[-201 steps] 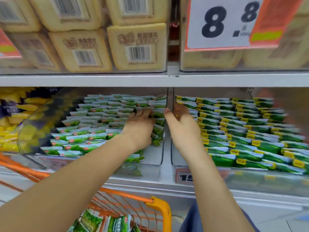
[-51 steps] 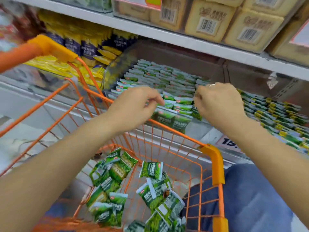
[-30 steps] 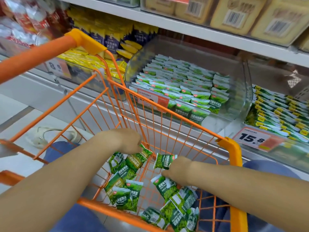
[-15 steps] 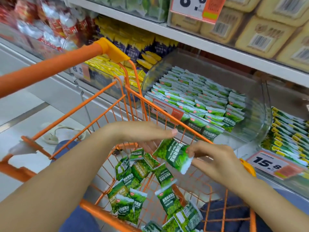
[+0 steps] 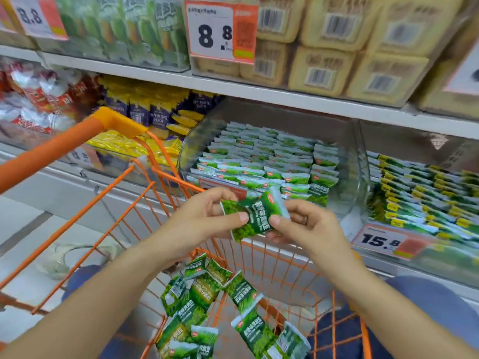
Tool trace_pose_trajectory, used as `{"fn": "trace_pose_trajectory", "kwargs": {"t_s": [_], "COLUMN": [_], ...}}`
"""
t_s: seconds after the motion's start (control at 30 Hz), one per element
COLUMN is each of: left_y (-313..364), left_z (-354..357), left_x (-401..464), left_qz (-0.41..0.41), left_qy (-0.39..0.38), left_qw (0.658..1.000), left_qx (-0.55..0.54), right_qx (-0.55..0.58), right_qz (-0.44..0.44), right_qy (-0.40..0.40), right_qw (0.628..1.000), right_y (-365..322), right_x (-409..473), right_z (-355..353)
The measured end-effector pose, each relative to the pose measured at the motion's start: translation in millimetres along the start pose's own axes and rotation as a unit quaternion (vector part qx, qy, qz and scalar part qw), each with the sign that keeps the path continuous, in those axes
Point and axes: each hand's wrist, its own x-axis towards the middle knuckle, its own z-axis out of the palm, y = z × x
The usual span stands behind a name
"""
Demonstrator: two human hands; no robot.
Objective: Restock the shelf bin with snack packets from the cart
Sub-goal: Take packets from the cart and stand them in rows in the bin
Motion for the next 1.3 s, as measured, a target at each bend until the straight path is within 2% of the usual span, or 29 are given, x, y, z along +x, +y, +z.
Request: {"fn": "trace_pose_trajectory", "kwargs": {"t_s": [0.07, 0.23, 0.3, 0.4, 0.5, 0.63, 0.8, 1.03, 1.1, 1.23, 1.3], "left_y": [5.3, 17.3, 27.0, 42.5, 51.7, 45.3, 33.3, 10.6, 6.4, 6.5, 7.0], "left_z": [3.0, 27.7, 39.8, 50.4, 59.7, 84.5, 110.3, 124.3, 125.5, 128.9, 128.6], "left_x": [5.0, 25.5, 37.8, 65.4, 101.1, 145.6, 181.3, 193.7, 194.2, 198.1, 198.7], "left_qz": [0.011, 0.057, 0.089, 0.082, 0.087, 0.083, 0.076, 0.073, 0.081, 0.098, 0.107], "left_qy": [-0.018, -0.028, -0.010, 0.063, 0.093, 0.064, 0.030, 0.029, 0.027, 0.027, 0.025], "left_qw": [0.999, 0.978, 0.966, 0.964, 0.970, 0.961, 0.908, 0.862, 0.849, 0.754, 0.734], "left_qx": [0.050, 0.201, 0.242, 0.247, 0.206, 0.254, 0.412, 0.500, 0.521, 0.649, 0.670], "right_qx": [-0.015, -0.184, -0.255, -0.306, -0.261, -0.258, -0.189, -0.024, -0.017, -0.041, -0.046], "right_qz": [-0.031, -0.103, -0.145, -0.226, -0.203, -0.103, -0.081, -0.041, -0.041, -0.046, -0.045], "right_qy": [0.046, 0.062, 0.084, 0.200, 0.307, 0.301, 0.306, 0.306, 0.302, 0.302, 0.303], "right_qw": [0.998, 0.975, 0.952, 0.903, 0.893, 0.912, 0.929, 0.951, 0.952, 0.951, 0.951], "right_y": [-3.3, -11.6, -17.4, -24.6, -14.2, 11.7, 14.6, 10.4, 9.6, 12.0, 11.9], "right_x": [2.0, 2.2, 5.0, 14.5, 27.9, 41.5, 43.6, 45.8, 45.4, 46.3, 45.9], "right_z": [-8.0, -32.0, -48.5, -85.3, -120.7, -134.2, -131.3, -140.5, -141.3, -139.5, -139.1]}}
